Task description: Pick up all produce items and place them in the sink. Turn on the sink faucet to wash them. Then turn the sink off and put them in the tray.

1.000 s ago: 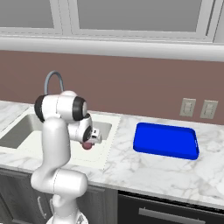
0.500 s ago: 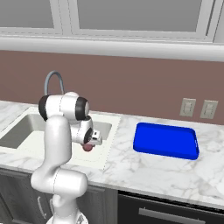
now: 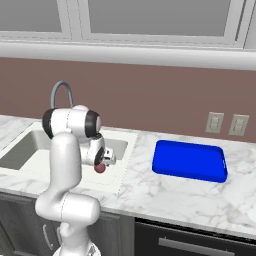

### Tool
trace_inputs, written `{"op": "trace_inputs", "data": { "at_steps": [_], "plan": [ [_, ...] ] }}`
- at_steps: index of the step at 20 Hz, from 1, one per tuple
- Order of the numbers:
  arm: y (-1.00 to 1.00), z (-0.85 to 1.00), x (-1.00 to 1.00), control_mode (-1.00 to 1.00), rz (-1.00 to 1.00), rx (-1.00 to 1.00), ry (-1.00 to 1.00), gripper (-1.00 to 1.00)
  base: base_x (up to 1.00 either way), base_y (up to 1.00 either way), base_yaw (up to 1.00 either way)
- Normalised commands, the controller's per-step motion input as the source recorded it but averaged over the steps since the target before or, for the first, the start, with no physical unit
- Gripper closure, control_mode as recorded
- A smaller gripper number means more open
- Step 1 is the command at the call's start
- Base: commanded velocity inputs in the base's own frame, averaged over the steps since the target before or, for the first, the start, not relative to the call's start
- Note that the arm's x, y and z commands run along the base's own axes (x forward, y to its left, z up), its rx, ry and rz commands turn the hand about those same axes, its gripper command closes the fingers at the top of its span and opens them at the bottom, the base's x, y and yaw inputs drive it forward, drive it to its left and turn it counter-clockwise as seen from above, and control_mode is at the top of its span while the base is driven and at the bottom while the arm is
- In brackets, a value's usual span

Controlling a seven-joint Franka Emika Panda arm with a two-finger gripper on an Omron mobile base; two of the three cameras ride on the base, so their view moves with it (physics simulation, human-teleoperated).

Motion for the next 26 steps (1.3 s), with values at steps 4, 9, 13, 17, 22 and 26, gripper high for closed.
{"op": "trace_inputs", "data": {
  "at_steps": [4,9,13,17,22,26],
  "plan": [
    [0.0,0.31,-0.04,-1.0,0.0,0.0,-0.11,-1.0,0.0,0.0,0.0],
    [0.0,0.52,-0.21,-1.0,0.0,0.0,-0.15,-1.0,0.0,0.0,0.0],
    [0.0,0.72,-0.23,-1.0,0.0,0.0,-0.13,-1.0,0.0,0.0,0.0],
    [0.0,0.82,-0.22,-1.0,0.0,0.0,-0.13,-1.0,0.0,0.0,0.0],
    [0.02,0.79,-0.24,-1.0,0.03,0.0,-0.13,-1.0,0.0,0.0,0.0],
    [0.04,0.66,-0.36,-1.0,0.04,0.0,-0.13,-1.0,0.0,0.0,0.0]
  ]
}}
